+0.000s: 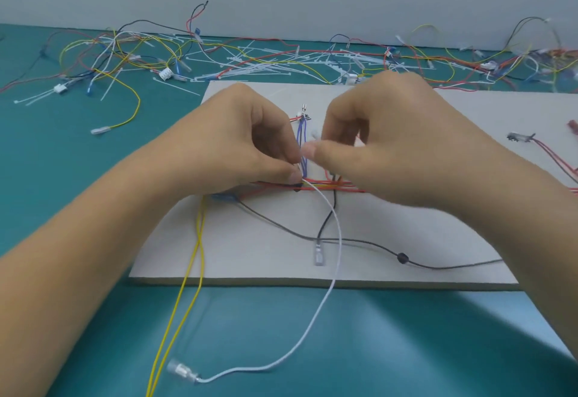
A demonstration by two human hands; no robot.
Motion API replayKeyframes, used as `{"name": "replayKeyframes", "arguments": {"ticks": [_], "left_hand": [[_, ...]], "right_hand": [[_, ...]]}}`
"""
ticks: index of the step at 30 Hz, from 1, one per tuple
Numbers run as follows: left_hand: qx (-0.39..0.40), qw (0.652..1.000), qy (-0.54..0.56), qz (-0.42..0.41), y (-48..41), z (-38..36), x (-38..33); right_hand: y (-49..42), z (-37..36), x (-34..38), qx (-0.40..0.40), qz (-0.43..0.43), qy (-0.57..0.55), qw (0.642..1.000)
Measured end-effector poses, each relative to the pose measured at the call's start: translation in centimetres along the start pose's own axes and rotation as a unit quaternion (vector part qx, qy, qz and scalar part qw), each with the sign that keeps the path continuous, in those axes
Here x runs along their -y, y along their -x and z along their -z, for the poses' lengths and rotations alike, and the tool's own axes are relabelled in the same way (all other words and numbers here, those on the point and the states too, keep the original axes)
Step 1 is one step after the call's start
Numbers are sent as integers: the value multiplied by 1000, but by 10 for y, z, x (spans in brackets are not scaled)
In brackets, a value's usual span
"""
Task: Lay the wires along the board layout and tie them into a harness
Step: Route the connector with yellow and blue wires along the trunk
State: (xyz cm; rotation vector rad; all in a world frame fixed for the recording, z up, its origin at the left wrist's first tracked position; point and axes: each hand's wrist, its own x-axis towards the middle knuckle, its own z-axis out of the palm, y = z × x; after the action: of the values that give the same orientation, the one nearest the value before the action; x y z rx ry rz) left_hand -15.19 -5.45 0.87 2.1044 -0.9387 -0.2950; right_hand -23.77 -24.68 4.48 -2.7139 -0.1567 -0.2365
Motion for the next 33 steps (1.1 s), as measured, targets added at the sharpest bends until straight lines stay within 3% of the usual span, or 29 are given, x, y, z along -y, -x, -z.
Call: {"name": "replayKeyframes", "arguments": {"ticks": [4,6,10,14,33], "left_hand": [[-14,1000,-14,-2,3,-3,2],[-14,999,-28,-12,3,-5,1],[-1,998,-52,-36,2,-8,1],[9,997,-61,-41,1,-8,1],[10,995,-69,-71,-9,-23,-10]], "right_hand": [[24,-5,19,97,-58,99,989],[29,-9,24,104,-58,127,985],[33,-4,17,20,-74,47,996],[31,8,0,95,-161,-190,964],[24,10,-42,95,-178,-168,965]]}}
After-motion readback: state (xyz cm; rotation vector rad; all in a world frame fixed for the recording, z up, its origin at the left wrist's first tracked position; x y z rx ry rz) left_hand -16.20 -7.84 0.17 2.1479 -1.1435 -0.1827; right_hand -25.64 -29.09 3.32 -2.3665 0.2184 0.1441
